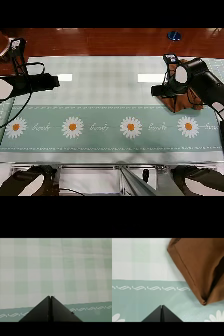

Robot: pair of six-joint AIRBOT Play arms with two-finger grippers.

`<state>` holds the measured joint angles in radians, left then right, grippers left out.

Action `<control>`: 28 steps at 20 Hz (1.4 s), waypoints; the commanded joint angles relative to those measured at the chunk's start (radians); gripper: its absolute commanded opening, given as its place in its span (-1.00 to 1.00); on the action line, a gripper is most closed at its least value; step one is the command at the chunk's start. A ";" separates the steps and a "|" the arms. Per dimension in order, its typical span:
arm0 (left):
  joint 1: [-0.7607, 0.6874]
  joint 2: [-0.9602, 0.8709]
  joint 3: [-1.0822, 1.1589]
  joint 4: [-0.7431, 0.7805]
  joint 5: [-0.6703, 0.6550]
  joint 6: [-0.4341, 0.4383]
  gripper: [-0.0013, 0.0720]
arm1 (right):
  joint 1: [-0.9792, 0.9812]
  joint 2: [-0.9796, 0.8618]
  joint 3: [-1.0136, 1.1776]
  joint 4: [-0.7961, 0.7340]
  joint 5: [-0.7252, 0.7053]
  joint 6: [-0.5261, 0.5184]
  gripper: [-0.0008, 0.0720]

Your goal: Fold the shirts.

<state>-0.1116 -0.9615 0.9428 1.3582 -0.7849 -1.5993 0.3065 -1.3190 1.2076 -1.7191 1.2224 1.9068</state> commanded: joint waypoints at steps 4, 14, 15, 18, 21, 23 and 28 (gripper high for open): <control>0.001 -0.001 0.000 0.000 0.000 0.000 -0.93 | 0.001 0.000 0.000 0.000 0.000 0.000 -0.93; 0.001 -0.001 0.000 0.000 0.000 0.000 -0.93 | 0.001 0.000 -0.001 0.000 0.000 0.000 -0.93; 0.001 -0.001 0.000 0.000 0.000 0.000 -0.93 | 0.001 0.000 0.000 0.000 0.000 0.000 -0.93; 0.001 -0.001 0.000 0.000 0.000 0.000 -0.92 | 0.001 -0.001 -0.001 -0.003 -0.028 0.000 -0.93; 0.001 -0.001 0.000 0.000 0.031 0.000 -0.93 | 0.001 0.000 0.000 -0.088 -0.094 0.000 -0.93; -0.003 -0.002 0.000 -0.003 0.079 -0.003 -0.93 | 0.001 -0.001 -0.001 -0.090 -0.103 0.000 -0.93; -0.004 -0.060 0.000 -0.003 0.198 -0.005 0.40 | -0.016 -0.002 -0.001 -0.431 -0.256 0.016 0.17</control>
<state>-0.1146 -0.9890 0.9432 1.3563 -0.6498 -1.6020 0.3023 -1.3205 1.2072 -1.9240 1.0641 1.9015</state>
